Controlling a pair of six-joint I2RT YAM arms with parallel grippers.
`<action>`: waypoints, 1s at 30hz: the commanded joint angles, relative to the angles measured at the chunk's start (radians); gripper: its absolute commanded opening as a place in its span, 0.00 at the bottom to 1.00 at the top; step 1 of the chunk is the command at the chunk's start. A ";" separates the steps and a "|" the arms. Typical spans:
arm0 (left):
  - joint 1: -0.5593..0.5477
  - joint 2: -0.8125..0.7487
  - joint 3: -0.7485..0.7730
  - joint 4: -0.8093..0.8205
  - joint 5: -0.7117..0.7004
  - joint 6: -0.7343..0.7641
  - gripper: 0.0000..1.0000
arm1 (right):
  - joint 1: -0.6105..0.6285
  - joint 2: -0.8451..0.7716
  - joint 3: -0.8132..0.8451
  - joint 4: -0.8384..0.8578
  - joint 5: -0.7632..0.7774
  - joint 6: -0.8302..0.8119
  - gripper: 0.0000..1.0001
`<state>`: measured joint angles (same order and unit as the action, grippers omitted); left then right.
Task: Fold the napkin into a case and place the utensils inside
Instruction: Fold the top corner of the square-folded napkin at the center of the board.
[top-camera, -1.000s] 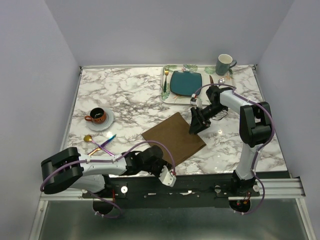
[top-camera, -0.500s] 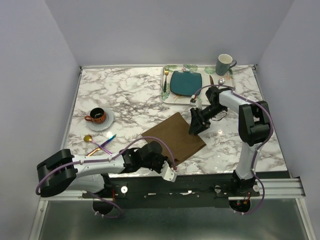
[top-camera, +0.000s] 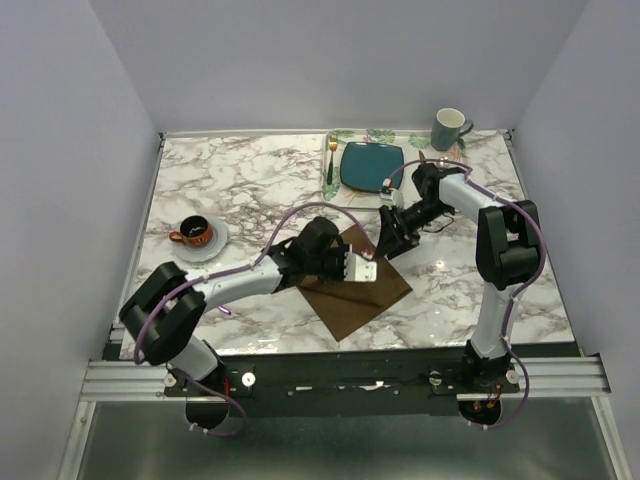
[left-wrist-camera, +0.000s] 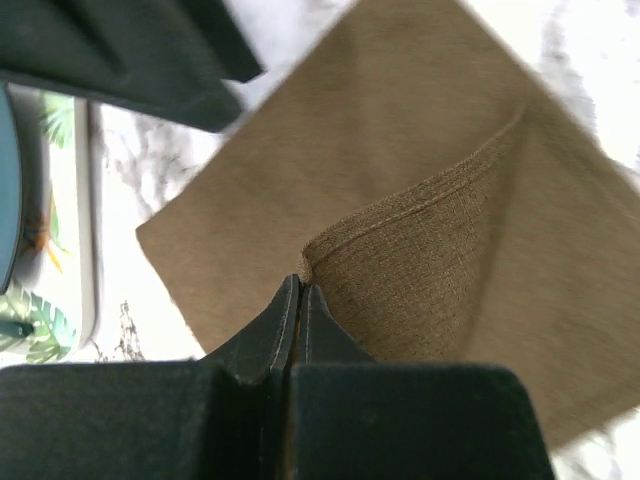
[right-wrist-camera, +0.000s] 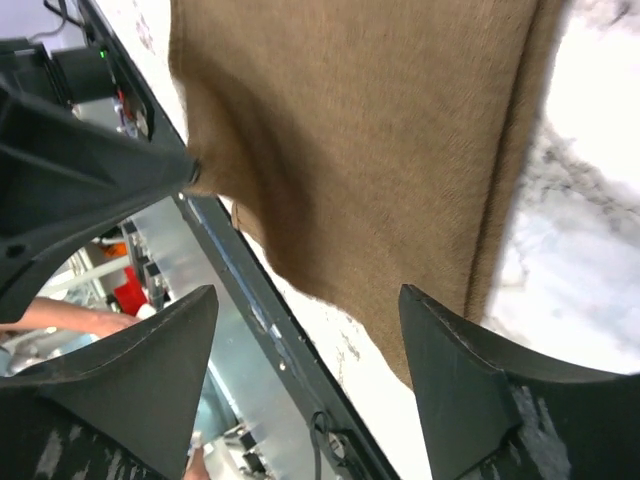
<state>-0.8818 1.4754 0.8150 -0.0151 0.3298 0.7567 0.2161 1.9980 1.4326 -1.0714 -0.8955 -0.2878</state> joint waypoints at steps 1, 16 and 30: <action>0.095 0.137 0.178 -0.046 0.084 -0.088 0.00 | -0.017 0.036 0.068 -0.019 0.004 -0.004 0.84; 0.244 0.474 0.569 -0.207 0.166 -0.120 0.00 | -0.026 0.096 0.127 -0.039 0.041 -0.005 0.76; 0.247 0.543 0.619 -0.244 0.172 -0.105 0.00 | -0.026 0.093 0.108 -0.055 0.061 -0.028 0.68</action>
<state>-0.6369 1.9961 1.4097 -0.2356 0.4667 0.6437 0.1944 2.0823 1.5375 -1.0988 -0.8566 -0.2916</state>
